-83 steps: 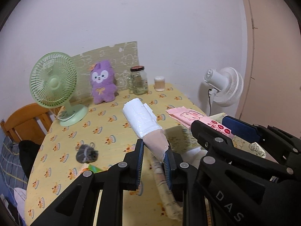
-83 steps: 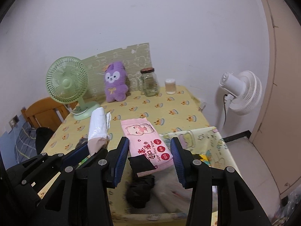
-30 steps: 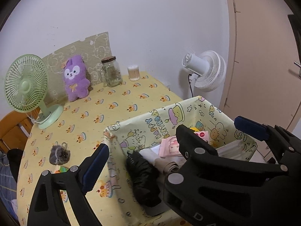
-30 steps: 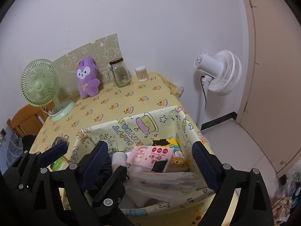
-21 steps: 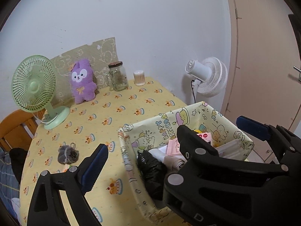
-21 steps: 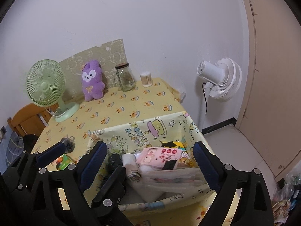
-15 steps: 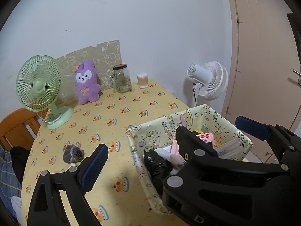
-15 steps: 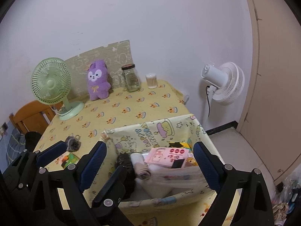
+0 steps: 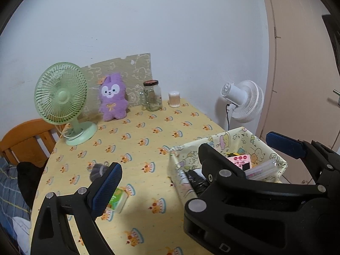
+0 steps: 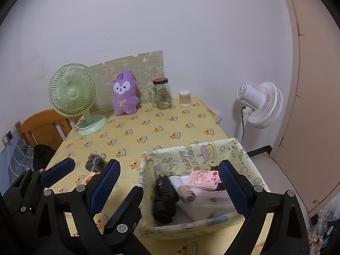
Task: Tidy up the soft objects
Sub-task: 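Move both tools back toward the grey pouch and green snack box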
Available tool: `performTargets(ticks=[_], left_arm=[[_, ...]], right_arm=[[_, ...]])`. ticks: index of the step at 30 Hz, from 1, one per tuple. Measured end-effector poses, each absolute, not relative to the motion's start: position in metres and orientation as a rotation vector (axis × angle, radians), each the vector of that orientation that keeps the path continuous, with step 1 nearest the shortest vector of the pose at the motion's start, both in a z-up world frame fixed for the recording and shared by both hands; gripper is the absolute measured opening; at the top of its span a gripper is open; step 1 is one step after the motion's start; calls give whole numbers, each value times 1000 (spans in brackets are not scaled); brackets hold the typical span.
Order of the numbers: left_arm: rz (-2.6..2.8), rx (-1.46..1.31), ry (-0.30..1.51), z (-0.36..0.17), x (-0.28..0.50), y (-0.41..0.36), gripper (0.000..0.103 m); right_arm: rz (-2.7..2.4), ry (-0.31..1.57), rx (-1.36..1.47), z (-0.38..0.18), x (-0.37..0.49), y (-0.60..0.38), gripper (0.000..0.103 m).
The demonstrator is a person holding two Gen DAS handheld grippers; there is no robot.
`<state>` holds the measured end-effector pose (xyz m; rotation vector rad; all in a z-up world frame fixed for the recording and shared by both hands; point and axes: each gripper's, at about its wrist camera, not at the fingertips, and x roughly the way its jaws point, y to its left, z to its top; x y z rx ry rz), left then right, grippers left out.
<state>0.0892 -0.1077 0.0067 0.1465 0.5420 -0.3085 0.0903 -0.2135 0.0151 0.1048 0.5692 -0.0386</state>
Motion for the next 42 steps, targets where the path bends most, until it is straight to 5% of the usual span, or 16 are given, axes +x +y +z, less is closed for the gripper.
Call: performTargets(ticks=[42], left_arm=[[-180, 114, 611, -35, 121, 0, 97]], right_arm=[[113, 606, 27, -25, 137, -97, 94]])
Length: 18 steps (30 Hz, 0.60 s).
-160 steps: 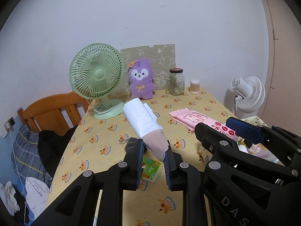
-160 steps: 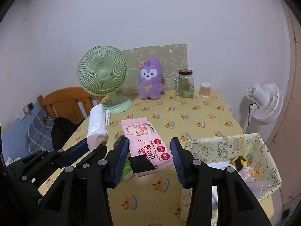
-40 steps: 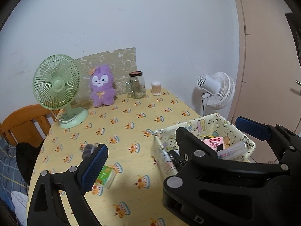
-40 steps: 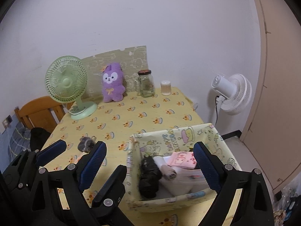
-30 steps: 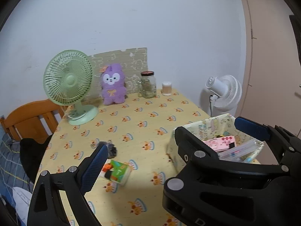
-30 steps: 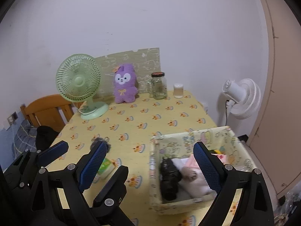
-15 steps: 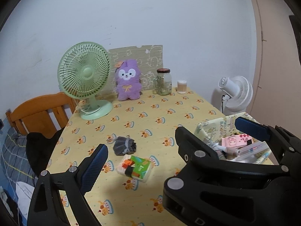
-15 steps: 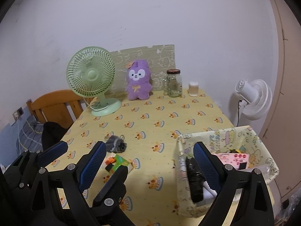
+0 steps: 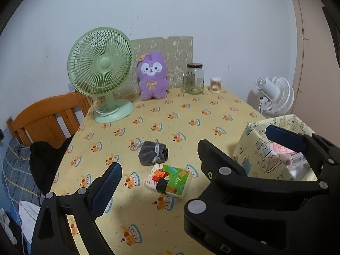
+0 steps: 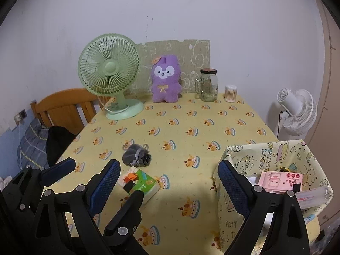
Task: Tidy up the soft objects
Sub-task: 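Move both tools back toward the grey pouch and green snack box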
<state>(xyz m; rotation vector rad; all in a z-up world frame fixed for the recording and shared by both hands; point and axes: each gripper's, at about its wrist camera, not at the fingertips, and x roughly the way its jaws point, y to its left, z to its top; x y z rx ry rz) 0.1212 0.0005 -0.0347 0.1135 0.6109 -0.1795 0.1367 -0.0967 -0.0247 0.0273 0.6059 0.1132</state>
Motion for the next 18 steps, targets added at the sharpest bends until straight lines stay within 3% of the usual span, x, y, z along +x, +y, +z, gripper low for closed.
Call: performTargets(ticks=[9, 16, 18], left_arm=[[-172, 109, 681, -62, 140, 14, 97], [-173, 112, 733, -84, 150, 18, 97], [-171, 113, 749, -89, 153, 18, 97]], right_arm=[[137, 663, -6, -51, 157, -81, 76], [102, 700, -80, -69, 167, -72, 74], [107, 729, -95, -75, 171, -71, 67]])
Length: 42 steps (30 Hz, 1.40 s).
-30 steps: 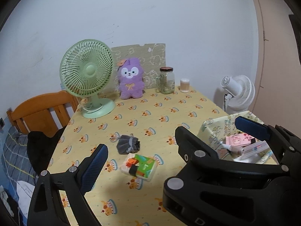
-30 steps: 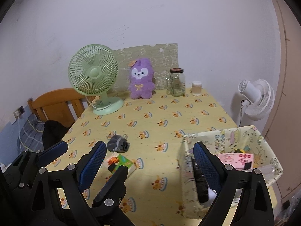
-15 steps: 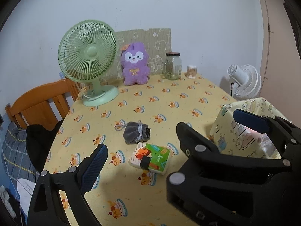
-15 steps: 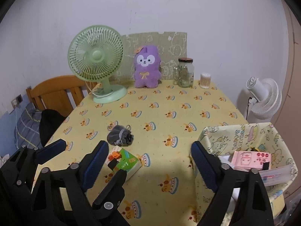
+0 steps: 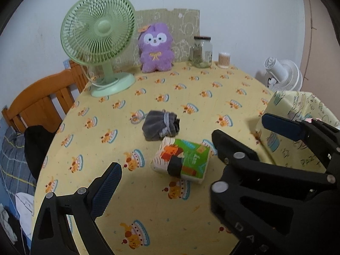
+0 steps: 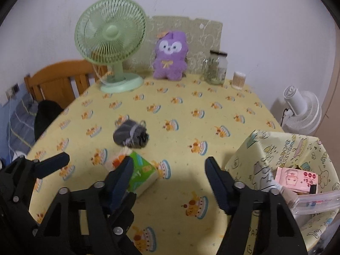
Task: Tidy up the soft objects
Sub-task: 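Move both tools back toward the grey pouch and green snack box, then grasp the green snack pack with the left tool while the right tool approaches the grey pouch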
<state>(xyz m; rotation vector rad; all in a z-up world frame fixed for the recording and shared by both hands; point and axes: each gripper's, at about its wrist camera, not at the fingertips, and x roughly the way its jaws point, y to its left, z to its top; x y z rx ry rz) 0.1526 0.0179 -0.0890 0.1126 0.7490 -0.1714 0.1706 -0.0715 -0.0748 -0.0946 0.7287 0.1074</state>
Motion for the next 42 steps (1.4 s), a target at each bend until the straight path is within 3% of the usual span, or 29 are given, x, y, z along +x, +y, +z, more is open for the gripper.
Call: performTargets(ticks=[5, 14, 26, 37, 42], left_arm=[[-173, 121, 786, -101, 161, 18, 97], [-177, 157, 828, -119, 179, 13, 96], [-195, 143, 889, -131, 196, 5, 76], [-147, 142, 847, -120, 184, 7, 71], [-115, 139, 818, -107, 174, 17, 71]], right_arm=[[94, 786, -98, -90, 179, -73, 62], [30, 855, -96, -108, 191, -79, 62], [30, 907, -43, -124, 208, -89, 62], [81, 886, -27, -117, 203, -91, 62], [120, 869, -26, -106, 199, -82, 74]])
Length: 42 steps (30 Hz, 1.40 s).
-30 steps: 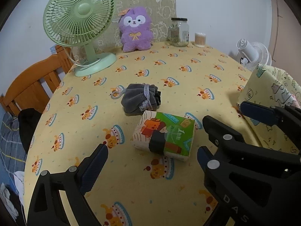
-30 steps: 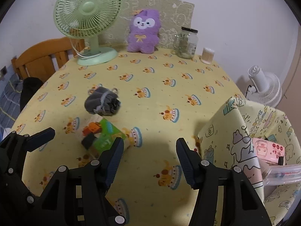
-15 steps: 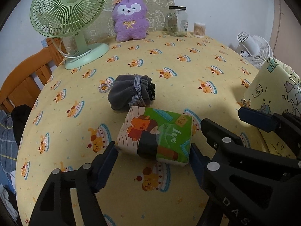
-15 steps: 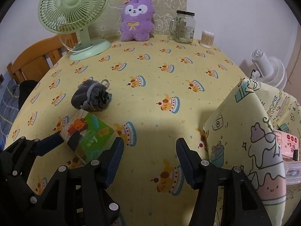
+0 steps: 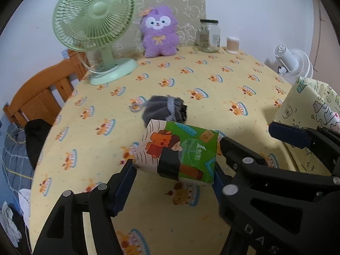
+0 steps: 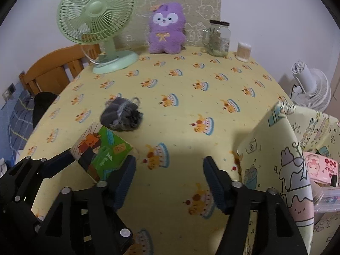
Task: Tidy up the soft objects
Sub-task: 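Grasp the green snack pack with the left tool while the right tool approaches the grey pouch, then grasp the grey drawstring pouch with the right tool and lift it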
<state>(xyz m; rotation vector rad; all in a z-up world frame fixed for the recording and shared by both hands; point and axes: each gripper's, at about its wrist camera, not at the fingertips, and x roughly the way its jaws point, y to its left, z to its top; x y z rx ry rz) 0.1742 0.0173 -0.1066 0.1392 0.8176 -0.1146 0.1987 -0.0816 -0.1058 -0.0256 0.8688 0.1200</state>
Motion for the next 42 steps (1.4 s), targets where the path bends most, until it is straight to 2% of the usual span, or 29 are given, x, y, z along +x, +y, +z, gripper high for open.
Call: performTargets(ticks=[11, 15, 30, 42], left_arm=[[-33, 118, 790, -95, 182, 46, 71], [-17, 125, 785, -92, 188, 55, 71], [24, 124, 789, -99, 224, 80, 71], [46, 79, 869, -127, 248, 87, 71]], right_arm=[[195, 845, -21, -94, 211, -51, 77], [201, 836, -34, -93, 220, -41, 82], [229, 849, -1, -104, 258, -16, 83], [200, 868, -47, -131, 283, -5, 82]])
